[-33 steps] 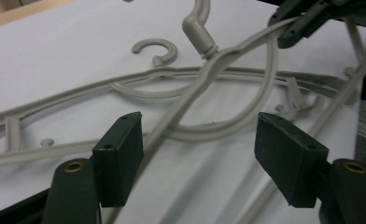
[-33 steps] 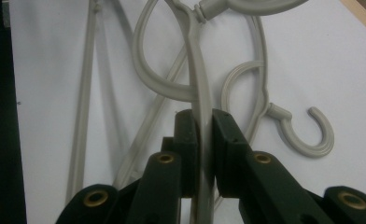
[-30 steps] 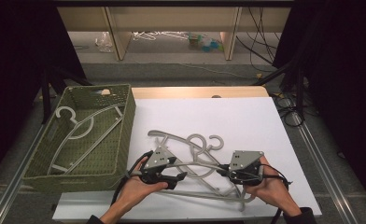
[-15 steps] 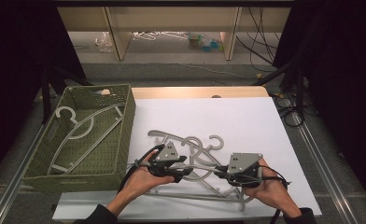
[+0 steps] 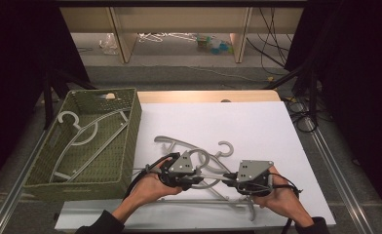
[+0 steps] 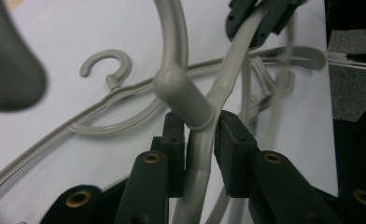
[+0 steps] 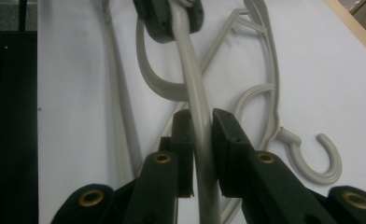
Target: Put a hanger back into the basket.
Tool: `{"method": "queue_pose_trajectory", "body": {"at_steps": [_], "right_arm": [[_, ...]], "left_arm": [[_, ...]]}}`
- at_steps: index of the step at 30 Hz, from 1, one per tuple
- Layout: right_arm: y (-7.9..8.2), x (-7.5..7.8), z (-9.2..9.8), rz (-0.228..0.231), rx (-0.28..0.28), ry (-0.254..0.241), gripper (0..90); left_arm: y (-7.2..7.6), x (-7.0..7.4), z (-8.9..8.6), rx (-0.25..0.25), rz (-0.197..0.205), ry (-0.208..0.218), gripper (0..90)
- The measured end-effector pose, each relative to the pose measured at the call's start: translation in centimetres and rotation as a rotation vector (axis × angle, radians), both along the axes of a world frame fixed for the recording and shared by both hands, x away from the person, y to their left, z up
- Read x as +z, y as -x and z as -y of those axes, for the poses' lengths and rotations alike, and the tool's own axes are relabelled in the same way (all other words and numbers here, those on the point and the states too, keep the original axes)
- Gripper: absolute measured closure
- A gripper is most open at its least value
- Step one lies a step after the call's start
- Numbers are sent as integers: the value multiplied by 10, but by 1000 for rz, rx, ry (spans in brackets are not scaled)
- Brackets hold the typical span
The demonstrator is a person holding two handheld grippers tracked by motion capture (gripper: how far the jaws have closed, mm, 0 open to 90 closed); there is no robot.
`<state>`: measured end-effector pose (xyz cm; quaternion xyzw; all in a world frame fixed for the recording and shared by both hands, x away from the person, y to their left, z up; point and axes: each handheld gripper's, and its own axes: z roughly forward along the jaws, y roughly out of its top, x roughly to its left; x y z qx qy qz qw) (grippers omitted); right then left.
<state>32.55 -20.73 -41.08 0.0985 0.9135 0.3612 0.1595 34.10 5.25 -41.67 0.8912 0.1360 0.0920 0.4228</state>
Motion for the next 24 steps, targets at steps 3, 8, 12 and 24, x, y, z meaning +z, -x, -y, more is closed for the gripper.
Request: {"method": "queue_pose_trajectory", "body": {"at_steps": [3, 8, 12, 24], "right_arm": [[-1, 1, 1, 2, -21, -23, 750], [-2, 2, 0, -8, -99, -89, 540], [-3, 7, 3, 20, -185, -174, 399], [7, 22, 7, 21, -259, -329, 331]], "left_arm": [[5, 4, -1, -8, -3, 3, 770], [10, 13, -5, 29, -26, 29, 789], [6, 21, -15, 92, -45, 63, 789], [-10, 40, -49, 245, -66, 139, 789]]}}
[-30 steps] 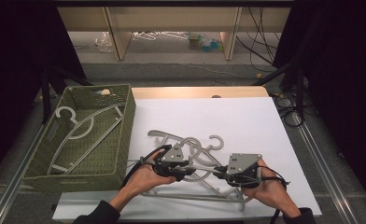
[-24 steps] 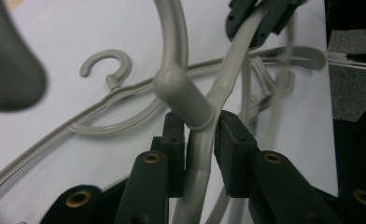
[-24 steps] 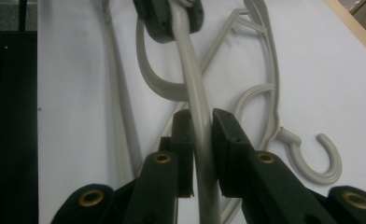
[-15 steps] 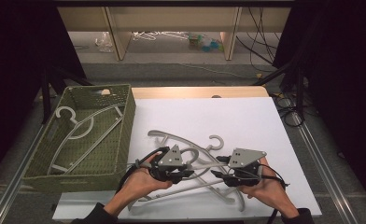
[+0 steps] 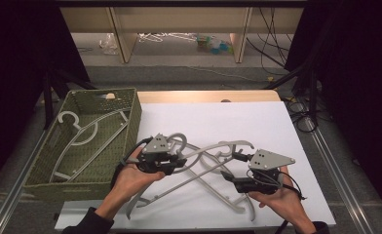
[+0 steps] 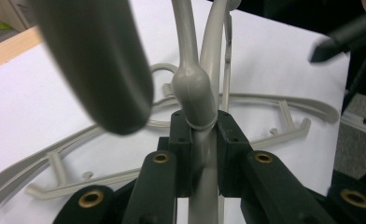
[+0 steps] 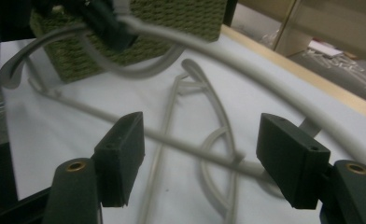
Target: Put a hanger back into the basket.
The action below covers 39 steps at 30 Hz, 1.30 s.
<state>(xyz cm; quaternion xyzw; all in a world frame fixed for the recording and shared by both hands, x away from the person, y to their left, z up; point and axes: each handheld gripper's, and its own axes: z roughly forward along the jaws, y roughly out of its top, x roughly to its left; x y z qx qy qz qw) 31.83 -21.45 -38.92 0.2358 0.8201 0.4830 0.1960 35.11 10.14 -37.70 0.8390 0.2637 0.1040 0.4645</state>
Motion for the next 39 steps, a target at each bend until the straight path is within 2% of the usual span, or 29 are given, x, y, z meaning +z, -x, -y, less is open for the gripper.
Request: {"method": "queue_pose_trajectory", "body": {"at_steps": [1, 3, 4, 6, 10, 12, 14, 15, 18, 19, 22, 24, 27, 29, 31, 36, 39], "right_arm": [[1, -1, 0, -9, 3, 12, 326], [3, -7, -3, -20, 11, 9, 319], [4, -10, -3, -43, 15, 20, 316], [4, -14, -4, -64, 17, 22, 312], [7, -18, -3, -78, 24, 17, 308], [9, -19, -3, -78, 32, 17, 309], [10, -20, -4, -77, 34, 17, 309], [10, -21, -3, -79, 36, 19, 308], [11, -23, -2, -87, 30, 19, 308], [11, -23, -2, -88, 29, 18, 308], [10, -25, -1, -92, 27, 23, 305], [9, -26, -1, -99, 23, 27, 296], [10, -27, -1, -105, 20, 25, 290], [9, -27, -1, -102, 17, 23, 278], [9, -27, -1, -106, 10, 18, 272], [8, -29, 1, -113, -3, 22, 269], [7, -29, 1, -112, -2, 22, 269]], "left_arm": [[-1, 3, -3, 13, 2, 0, 790], [-2, 9, -9, 44, -9, 34, 789], [-2, 12, -12, 53, -12, 47, 789], [0, 19, -17, 67, -23, 96, 789], [5, 40, -30, 75, -29, 125, 789], [7, 52, -38, 95, -18, 100, 789], [7, 59, -43, 99, -29, 120, 789], [7, 66, -49, 103, -20, 113, 789], [7, 80, -60, 96, -8, 146, 789], [7, 86, -65, 102, -8, 145, 789], [7, 105, -79, 125, 30, 130, 789], [5, 116, -90, 157, 63, 102, 789], [-1, 125, -105, 194, 85, 81, 789], [-7, 128, -116, 228, 101, 67, 789], [-14, 129, -125, 243, 119, 71, 789], [-33, 124, -152, 312, 128, 51, 789], [-42, 120, -163, 337, 136, 43, 789]]}}
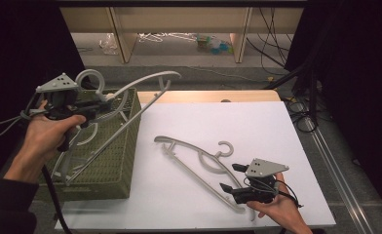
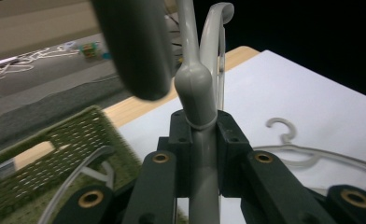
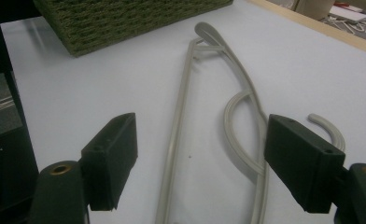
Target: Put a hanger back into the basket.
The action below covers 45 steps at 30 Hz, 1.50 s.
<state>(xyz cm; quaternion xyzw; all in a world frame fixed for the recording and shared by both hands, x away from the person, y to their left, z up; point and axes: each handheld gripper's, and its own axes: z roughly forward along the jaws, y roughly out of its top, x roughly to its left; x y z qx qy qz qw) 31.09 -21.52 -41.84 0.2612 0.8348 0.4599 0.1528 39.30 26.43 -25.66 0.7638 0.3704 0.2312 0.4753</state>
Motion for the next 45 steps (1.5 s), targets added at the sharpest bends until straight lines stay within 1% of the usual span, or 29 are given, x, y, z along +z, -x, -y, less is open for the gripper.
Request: {"method": "queue_pose_trajectory", "body": {"at_steps": [2, 4, 7, 9, 12, 15, 17, 19, 20, 21, 24, 26, 28, 29, 30, 31, 33, 34, 36, 38, 41, 42, 44, 45], "right_arm": [[0, 0, 0, -2, -2, 0, 268], [0, -1, 0, -1, -3, 1, 269], [0, 0, 1, -5, -3, 1, 269], [0, -1, 1, -4, -2, 2, 269], [-1, -2, 1, -6, -3, 1, 269], [-1, -2, 1, -10, 0, 4, 269], [-1, -2, 1, -8, -1, 4, 269], [-1, -2, 1, -11, -6, 4, 269], [-1, -3, 1, -11, -7, 4, 269], [-2, -3, 1, -14, -5, 7, 269], [-2, -3, 1, -13, -3, 8, 269], [-2, -2, 1, -15, -5, 4, 269], [-2, -3, 2, -10, -7, 2, 269], [-2, -3, 2, -11, -7, 4, 269], [-2, -3, 2, -12, -8, 4, 269], [-2, -3, 2, -12, -8, 4, 269], [-2, -3, 2, -12, -5, 5, 269], [-2, -3, 2, -12, -5, 5, 269], [-3, -3, 1, -17, -7, 7, 269], [-3, -4, 2, -19, -8, 8, 269], [-3, -4, 2, -22, -13, 7, 269], [-2, -4, 2, -21, -13, 6, 269], [-3, -3, 2, -18, -14, 5, 269], [-3, -3, 2, -14, -14, 6, 269]], "left_arm": [[-7, -4, -9, 24, -4, -5, 788], [-12, -7, -16, 59, -17, 0, 788], [-20, -13, -27, 83, -15, -7, 789], [-22, -16, -32, 97, -18, -13, 789], [-26, -21, -41, 124, -23, -45, 788], [-31, -27, -52, 154, -30, -54, 788], [-32, -31, -57, 161, -33, -66, 789], [-34, -35, -64, 174, -36, -71, 788], [-36, -37, -66, 183, -37, -61, 789], [-37, -39, -69, 188, -37, -61, 788], [-40, -45, -77, 202, -41, -74, 789], [-41, -48, -80, 209, -41, -73, 788], [-42, -52, -85, 202, -34, -93, 788], [-42, -54, -86, 208, -32, -83, 788], [-43, -55, -88, 203, -28, -88, 788], [-43, -57, -91, 207, -27, -78, 788], [-43, -61, -95, 211, -25, -78, 788], [-44, -62, -97, 210, -25, -88, 788], [-43, -67, -101, 218, -35, -88, 788], [-43, -71, -104, 214, -47, -94, 788], [-43, -77, -108, 218, -64, -112, 788], [-43, -79, -109, 217, -70, -121, 788], [-43, -83, -109, 217, -82, -122, 787], [-43, -85, -110, 214, -86, -129, 788]]}}
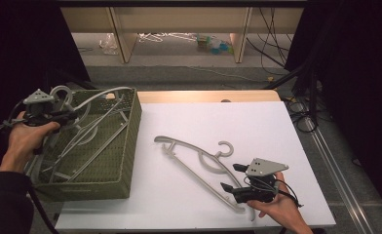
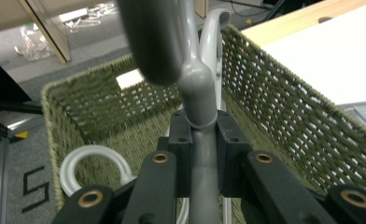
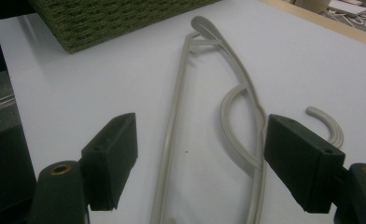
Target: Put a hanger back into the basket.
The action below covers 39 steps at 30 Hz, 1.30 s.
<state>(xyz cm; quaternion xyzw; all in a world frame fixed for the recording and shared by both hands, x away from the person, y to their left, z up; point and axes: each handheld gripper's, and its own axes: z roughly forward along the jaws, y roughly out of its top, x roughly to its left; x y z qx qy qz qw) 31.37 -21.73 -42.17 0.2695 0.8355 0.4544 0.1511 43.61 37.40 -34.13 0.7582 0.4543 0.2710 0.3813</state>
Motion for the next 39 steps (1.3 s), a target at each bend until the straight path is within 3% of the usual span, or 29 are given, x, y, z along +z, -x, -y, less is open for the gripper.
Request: {"method": "queue_pose_trajectory", "body": {"at_steps": [2, 3, 5, 6, 8, 9, 14, 15, 16, 17, 19, 20, 24, 27, 33, 34, 36, 38, 39], "right_arm": [[0, 0, 0, -5, 1, 0, 269], [0, 0, 0, -6, 0, 0, 269], [0, -1, 0, -6, 1, 1, 269], [0, -1, 0, -8, 0, 1, 269], [0, -1, 0, -12, 2, 6, 269], [0, -1, 0, -9, 0, 4, 269], [-1, -1, 1, -7, -2, 7, 269], [-1, -1, 1, -7, -3, 9, 269], [-1, -1, 1, -7, -3, 9, 269], [-1, -1, 1, -5, -4, 9, 269], [0, 0, 1, -8, -4, 6, 269], [-1, 0, 2, -8, -6, 5, 269], [-1, -1, 2, -11, -6, 11, 269], [-1, -1, 2, -12, -7, 9, 269], [-1, -2, 2, -13, -5, 14, 269], [-1, -2, 2, -13, -5, 13, 270], [-1, -2, 2, -12, -5, 13, 269], [-1, -2, 2, -13, -5, 13, 270], [-2, -2, 2, -11, -5, 16, 269]], "left_arm": [[0, -4, 0, 1, -23, 2, 787], [-1, -5, -2, -13, -30, -16, 788], [-4, -9, -1, 1, -35, 8, 787], [-5, -11, -2, -15, -62, -18, 787], [-9, -14, -4, -40, -66, -39, 787], [-9, -18, 0, -15, -71, 2, 787], [-17, -27, 2, -79, -88, -24, 786], [-17, -31, 4, -62, -103, 7, 786], [-18, -34, 4, -67, -101, 7, 786], [-18, -38, 7, -46, -112, 33, 787], [-18, -42, 7, -52, -170, -10, 787], [-18, -43, 7, -43, -184, 4, 786], [-20, -52, 10, -35, -229, -12, 783], [-20, -57, 9, -5, -226, 6, 782], [-21, -61, 8, 58, -197, -4, 768], [-25, -62, 3, 8, -162, -77, 761], [-25, -68, 5, 76, -151, -48, 738], [-26, -70, 2, 83, -151, -65, 722], [-26, -68, 1, 76, -181, -89, 708]]}}
